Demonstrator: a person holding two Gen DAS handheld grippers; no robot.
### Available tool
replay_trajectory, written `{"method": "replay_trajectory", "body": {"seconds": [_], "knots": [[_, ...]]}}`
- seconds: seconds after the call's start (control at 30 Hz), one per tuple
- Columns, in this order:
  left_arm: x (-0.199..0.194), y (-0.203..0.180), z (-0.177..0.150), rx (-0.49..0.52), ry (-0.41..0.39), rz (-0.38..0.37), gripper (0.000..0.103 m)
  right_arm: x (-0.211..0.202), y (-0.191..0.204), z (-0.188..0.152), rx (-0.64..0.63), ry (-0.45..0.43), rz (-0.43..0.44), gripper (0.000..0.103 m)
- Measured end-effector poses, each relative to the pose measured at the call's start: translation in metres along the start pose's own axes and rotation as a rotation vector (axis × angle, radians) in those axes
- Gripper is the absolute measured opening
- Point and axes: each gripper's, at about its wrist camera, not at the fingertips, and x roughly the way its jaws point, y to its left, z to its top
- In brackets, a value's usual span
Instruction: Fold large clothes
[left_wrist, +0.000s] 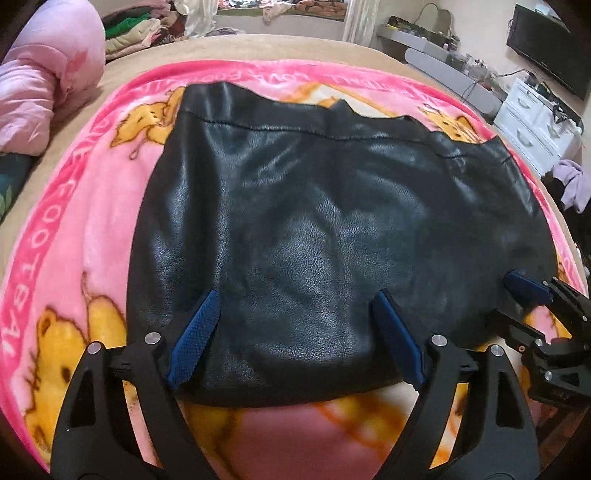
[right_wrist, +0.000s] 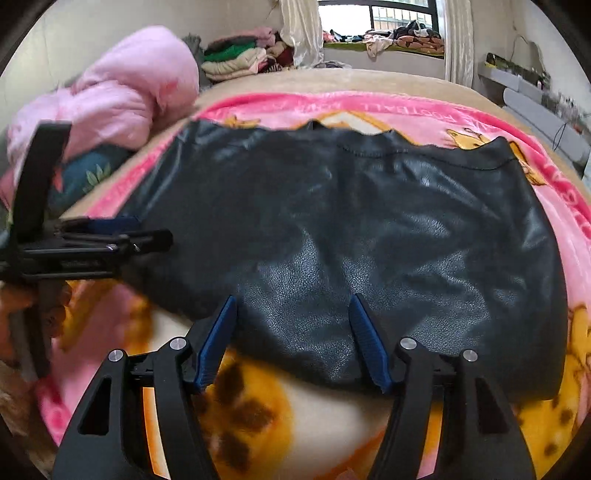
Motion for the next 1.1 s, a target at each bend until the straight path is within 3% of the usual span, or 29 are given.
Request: {"method": "replay_trajectory", "body": {"seconds": [0.17,0.3,0.37,0.4,0.5,0.63,0.77,0.9,1.0,1.1], "knots": [[0.004,0.001,0.002,-0.021,0.003,-0.016,0.081,0.008,-0.013,-0.003,0.075,0.019,0.053,0.062],[-0.014,0.005,0.01,-0.061,-0.019,-0.047,0.082,-0.002,-0.009,0.001,0.064,0.0,0.05,0.063],[-0.024,0.008,0.014,-0.07,-0.049,-0.027,0.094,-0.012,-0.005,0.006,0.062,-0.043,0.036,0.075],[-0.03,0.01,0.017,-0.071,-0.074,0.0,0.094,-0.017,-0.004,0.008,0.064,-0.068,0.031,0.076],[-0.033,0.023,0.025,-0.097,-0.086,0.044,0.094,-0.022,0.003,0.018,0.063,-0.129,0.028,0.075],[-0.024,0.042,0.032,-0.185,-0.05,0.033,0.094,-0.014,0.016,0.034,0.045,-0.129,0.024,0.068],[-0.018,0.054,0.037,-0.244,-0.016,0.037,0.094,0.006,0.027,0.052,0.01,-0.098,-0.023,0.064],[-0.025,0.059,0.043,-0.277,-0.04,0.001,0.094,0.03,0.019,0.067,0.042,-0.034,-0.074,0.061],[-0.02,0.062,0.048,-0.276,-0.031,0.022,0.094,0.062,0.01,0.067,0.05,0.089,-0.094,0.066],[-0.016,0.069,0.049,-0.309,-0.016,0.0,0.094,0.072,0.003,0.063,0.082,0.086,-0.077,0.068]]}}
